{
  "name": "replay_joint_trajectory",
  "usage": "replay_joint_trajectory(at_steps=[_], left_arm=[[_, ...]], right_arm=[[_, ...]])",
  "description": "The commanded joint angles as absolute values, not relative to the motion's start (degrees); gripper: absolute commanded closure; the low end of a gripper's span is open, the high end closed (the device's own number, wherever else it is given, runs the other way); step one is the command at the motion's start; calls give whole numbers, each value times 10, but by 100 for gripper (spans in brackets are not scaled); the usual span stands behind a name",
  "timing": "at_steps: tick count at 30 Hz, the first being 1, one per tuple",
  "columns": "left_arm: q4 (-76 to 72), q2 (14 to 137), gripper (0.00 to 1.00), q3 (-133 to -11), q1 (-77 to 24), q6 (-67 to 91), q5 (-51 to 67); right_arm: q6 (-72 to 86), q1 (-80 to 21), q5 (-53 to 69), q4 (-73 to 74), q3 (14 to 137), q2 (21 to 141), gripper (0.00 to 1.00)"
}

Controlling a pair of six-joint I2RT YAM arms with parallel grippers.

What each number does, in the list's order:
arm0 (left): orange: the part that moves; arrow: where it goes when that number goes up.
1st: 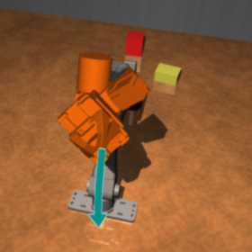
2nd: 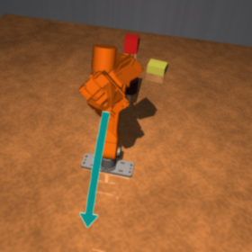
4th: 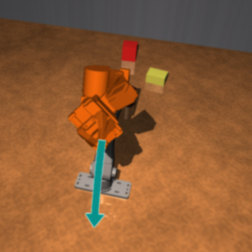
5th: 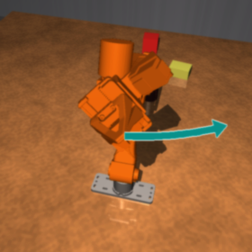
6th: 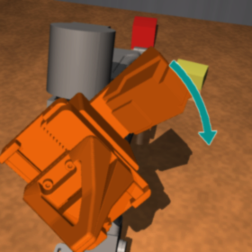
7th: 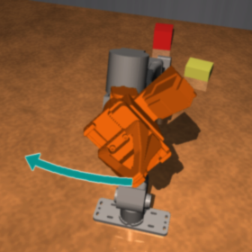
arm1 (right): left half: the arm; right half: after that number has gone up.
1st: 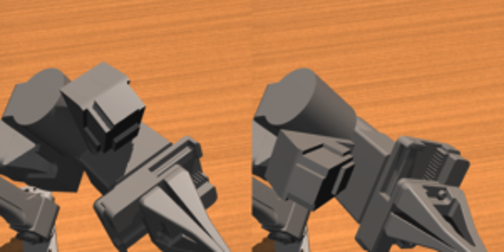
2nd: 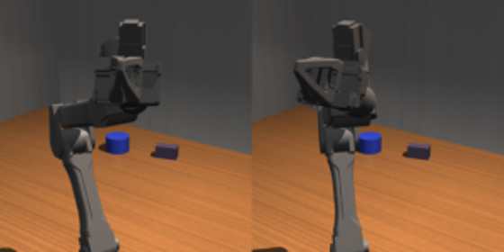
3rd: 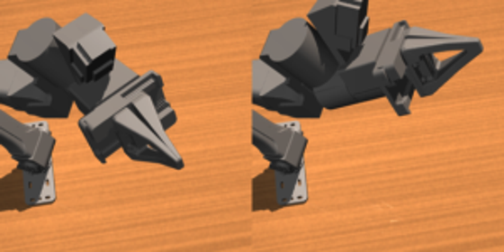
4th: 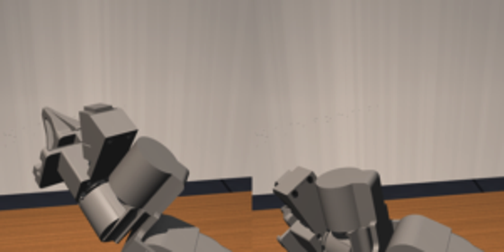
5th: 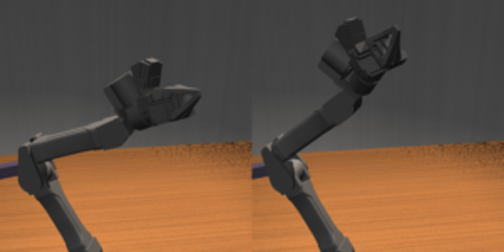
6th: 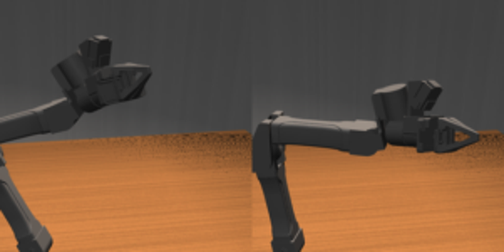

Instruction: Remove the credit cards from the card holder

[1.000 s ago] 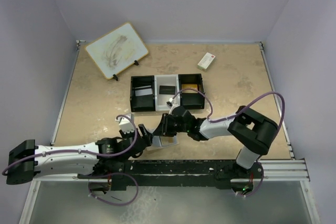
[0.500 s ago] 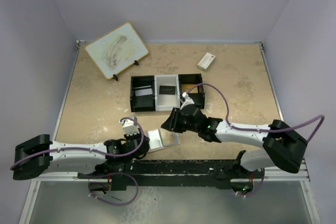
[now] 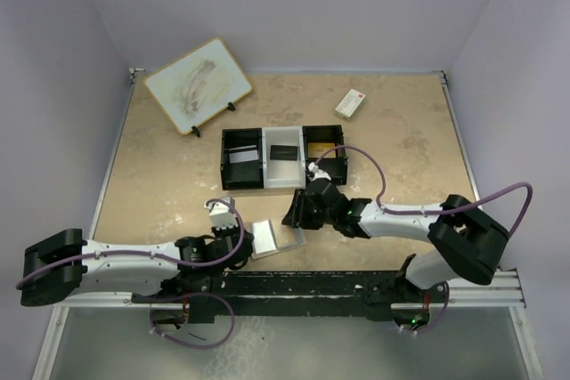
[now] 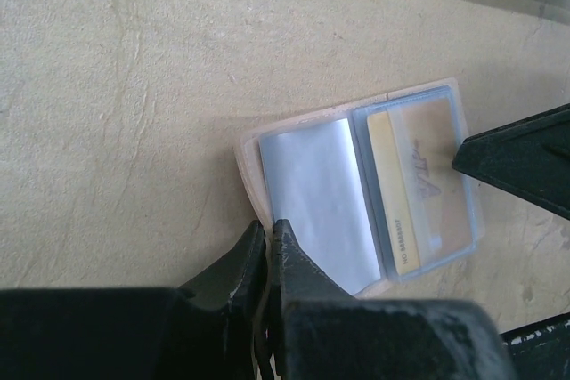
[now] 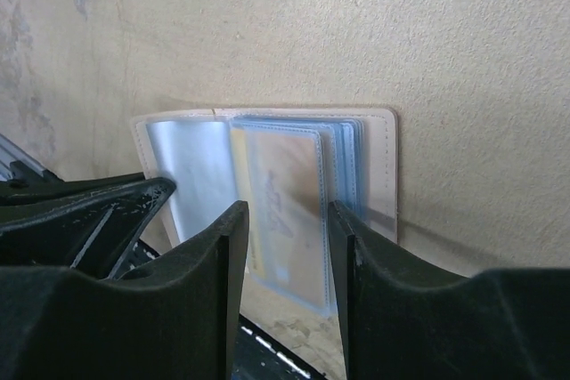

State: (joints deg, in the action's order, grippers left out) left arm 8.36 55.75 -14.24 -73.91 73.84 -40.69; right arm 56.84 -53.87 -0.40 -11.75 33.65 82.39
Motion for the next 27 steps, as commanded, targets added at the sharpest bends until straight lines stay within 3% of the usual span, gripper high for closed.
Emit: replay_joint_trajectory(at_steps=[1,14,27], left_arm=[[81,565,100,-155,-740,722,-404],[85,591,100,-173,-740,710,-400],[103,586,100,-187,-740,708,-405]], right_arm=[[538,-537,10,-110,354,837,56],[543,-539,51,-210,330,805,68],[554,-539,167,-330,337,858,58]])
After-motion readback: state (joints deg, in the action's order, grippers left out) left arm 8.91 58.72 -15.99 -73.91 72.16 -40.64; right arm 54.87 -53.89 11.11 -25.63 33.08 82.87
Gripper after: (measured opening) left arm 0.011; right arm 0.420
